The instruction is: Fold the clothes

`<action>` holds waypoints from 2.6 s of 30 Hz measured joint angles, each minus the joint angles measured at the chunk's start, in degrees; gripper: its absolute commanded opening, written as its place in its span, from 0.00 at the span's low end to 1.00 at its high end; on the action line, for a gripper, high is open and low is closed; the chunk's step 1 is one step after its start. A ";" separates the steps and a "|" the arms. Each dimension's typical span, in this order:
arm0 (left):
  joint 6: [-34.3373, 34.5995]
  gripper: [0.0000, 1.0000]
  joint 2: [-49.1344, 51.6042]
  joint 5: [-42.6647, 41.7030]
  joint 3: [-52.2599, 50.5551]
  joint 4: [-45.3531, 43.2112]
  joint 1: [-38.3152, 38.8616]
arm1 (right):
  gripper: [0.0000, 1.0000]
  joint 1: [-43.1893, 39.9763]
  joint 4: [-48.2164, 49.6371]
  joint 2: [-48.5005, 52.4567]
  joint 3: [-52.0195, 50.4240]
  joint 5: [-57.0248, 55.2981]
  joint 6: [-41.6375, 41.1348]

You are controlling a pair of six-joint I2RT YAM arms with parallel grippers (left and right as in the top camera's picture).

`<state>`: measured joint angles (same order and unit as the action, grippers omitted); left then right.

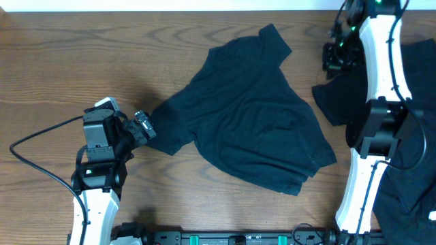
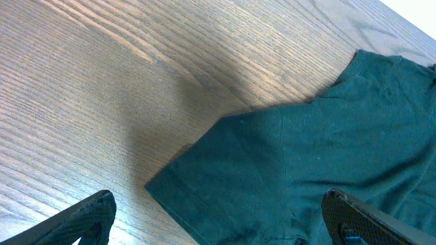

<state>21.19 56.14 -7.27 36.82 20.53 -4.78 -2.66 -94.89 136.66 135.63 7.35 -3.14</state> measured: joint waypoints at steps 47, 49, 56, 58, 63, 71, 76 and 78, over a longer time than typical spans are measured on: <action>0.00 0.98 0.00 0.00 0.00 0.00 0.00 | 0.12 -14.60 25.07 -1.51 -27.47 -6.36 -1.68; 0.00 0.98 0.00 0.00 0.00 0.00 0.00 | 0.21 -15.13 23.58 -0.44 -25.14 -1.86 -1.60; 0.00 0.98 0.00 0.00 0.00 0.00 0.00 | 0.28 -15.02 10.69 1.25 -9.90 9.40 0.72; 0.00 0.98 0.00 0.00 0.00 0.00 0.00 | 0.28 -14.67 5.44 1.31 -3.43 10.71 1.46; 0.00 0.98 0.00 0.00 0.00 0.02 0.00 | 0.26 -12.31 -1.95 -0.26 6.71 12.37 2.78; 0.00 0.98 0.00 0.00 0.00 0.02 0.00 | 0.24 -4.37 -2.29 -2.82 5.07 12.81 0.85; 0.00 0.98 0.00 0.00 0.00 0.02 0.00 | 0.24 1.68 -2.27 -2.82 0.83 9.66 -2.51; 0.00 0.98 0.00 0.00 0.00 0.02 0.00 | 0.22 4.04 -2.27 -2.82 -1.88 7.37 -3.91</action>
<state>21.19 56.14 -7.27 36.82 20.56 -4.78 1.39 -97.17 133.84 133.75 14.72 -7.05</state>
